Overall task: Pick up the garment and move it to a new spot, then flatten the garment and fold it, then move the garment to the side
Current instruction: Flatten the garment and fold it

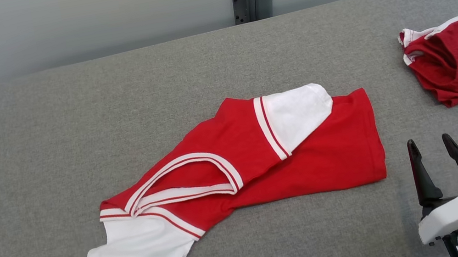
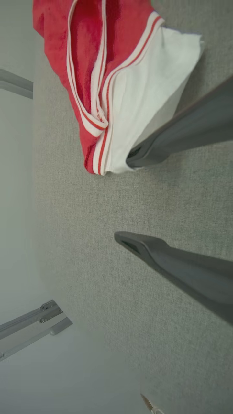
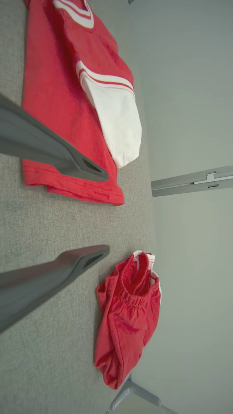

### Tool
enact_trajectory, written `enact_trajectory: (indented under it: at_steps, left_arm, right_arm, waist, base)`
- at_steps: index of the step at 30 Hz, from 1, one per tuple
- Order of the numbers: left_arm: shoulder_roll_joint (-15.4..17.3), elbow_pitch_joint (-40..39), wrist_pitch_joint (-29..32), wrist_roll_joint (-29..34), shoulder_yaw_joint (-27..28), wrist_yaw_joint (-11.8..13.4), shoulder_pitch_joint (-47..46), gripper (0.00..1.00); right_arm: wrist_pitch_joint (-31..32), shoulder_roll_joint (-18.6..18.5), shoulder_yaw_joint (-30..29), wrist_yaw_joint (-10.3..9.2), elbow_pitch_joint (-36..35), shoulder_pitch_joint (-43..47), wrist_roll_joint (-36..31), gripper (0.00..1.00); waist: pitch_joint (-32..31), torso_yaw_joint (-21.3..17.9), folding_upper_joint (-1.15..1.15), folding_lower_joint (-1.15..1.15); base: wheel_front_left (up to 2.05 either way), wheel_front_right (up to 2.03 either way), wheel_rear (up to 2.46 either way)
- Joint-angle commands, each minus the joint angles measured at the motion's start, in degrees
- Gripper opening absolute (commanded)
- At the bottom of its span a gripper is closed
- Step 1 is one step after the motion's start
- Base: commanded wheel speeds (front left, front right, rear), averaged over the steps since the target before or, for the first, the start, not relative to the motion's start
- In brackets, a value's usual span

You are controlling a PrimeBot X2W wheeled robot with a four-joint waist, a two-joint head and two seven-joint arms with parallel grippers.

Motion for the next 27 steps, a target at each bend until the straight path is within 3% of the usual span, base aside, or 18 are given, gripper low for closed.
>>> enact_trajectory:
  at_steps: [1,15,27]
  left_arm:
    - [-0.2,-1.0,-0.2,0.4,-0.1,-0.3,-0.6,1.0]
    - [-3.5,-4.1,-0.1,4.7,-8.5,-4.7,-11.6,1.0]
    - [-6.2,7.3,4.3,8.7,-23.4,-10.4,-23.5,1.0]
  right_arm:
    - [0.3,-0.1,-0.4,-0.06,0.3,0.9,-0.4,1.0]
    - [0.1,-0.1,1.0,-0.06,1.0,-1.1,0.3,1.0]
    - [-0.3,-0.1,3.6,-0.06,0.6,-3.6,1.3,1.0]
  waist:
    - [0.1,-0.4,0.0,0.0]
    - [0.5,-5.0,0.0,0.0]
    - [3.7,-9.1,0.0,0.0]
  base:
    - [0.0,0.0,0.0]
    - [0.0,0.0,0.0]
    - [0.0,0.0,0.0]
